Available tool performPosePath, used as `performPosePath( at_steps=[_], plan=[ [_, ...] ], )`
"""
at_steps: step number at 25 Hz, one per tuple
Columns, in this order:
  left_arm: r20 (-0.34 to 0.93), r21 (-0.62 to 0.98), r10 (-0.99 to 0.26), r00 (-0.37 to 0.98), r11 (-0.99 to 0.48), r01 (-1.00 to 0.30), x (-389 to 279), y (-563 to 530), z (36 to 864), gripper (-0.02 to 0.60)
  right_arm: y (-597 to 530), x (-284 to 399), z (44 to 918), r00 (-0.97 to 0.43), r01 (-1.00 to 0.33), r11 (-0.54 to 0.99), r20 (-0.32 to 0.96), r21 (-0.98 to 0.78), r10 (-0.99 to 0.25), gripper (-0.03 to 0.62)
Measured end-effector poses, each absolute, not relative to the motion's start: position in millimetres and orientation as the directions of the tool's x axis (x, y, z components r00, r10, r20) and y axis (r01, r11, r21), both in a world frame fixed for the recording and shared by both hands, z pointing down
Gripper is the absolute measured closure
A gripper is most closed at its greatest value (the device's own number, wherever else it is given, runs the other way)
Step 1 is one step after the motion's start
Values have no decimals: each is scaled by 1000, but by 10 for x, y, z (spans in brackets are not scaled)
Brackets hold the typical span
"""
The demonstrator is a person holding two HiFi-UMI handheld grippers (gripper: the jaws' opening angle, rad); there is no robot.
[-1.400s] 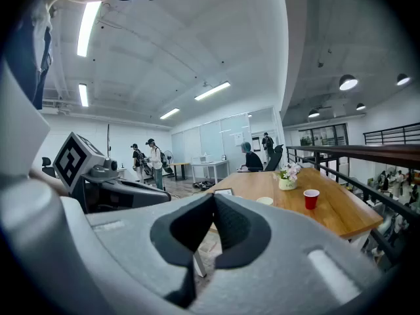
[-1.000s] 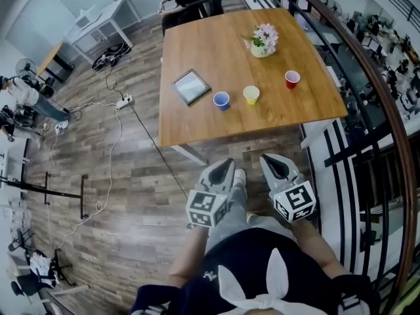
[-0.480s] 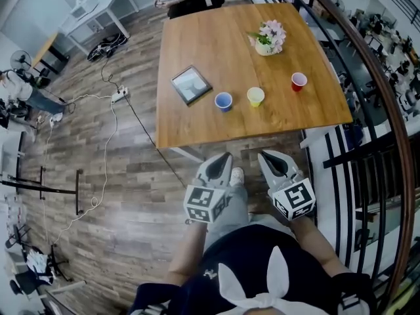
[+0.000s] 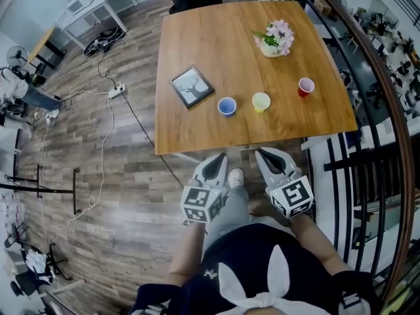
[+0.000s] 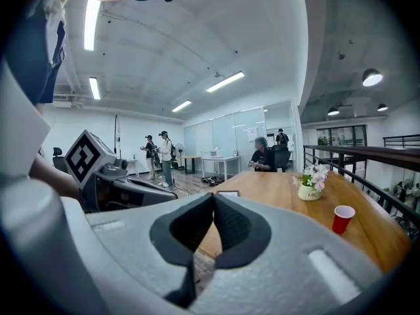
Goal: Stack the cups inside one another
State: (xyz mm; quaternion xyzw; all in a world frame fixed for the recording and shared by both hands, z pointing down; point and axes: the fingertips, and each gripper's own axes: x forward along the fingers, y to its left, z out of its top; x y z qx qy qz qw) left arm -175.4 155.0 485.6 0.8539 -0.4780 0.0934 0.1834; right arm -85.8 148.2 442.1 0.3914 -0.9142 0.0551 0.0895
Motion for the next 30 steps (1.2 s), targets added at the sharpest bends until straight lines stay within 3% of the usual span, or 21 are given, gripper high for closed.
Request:
performPosePath(
  at_steps=[8, 14, 20, 30],
  plan=[
    [343, 243, -784, 518, -459, -855, -1915, 1030, 4896, 560, 956, -1029, 4475, -685, -713, 701, 244, -27, -687, 526],
    [346, 240, -787, 511, -452, -859, -2126, 662, 4885, 560, 550, -1271, 4525, -699, -694, 719, 275, -39, -660, 395],
    [355, 245, -787, 505, -444, -862, -2360, 289, 4915, 560, 213, -1519, 4596, -705, -679, 734, 306, -29, -640, 314],
    [337, 254, -792, 510, -445, -859, -2584, -240, 4976, 560, -250, -1758, 4864, -685, -677, 736, 380, -15, -622, 269]
  ],
)
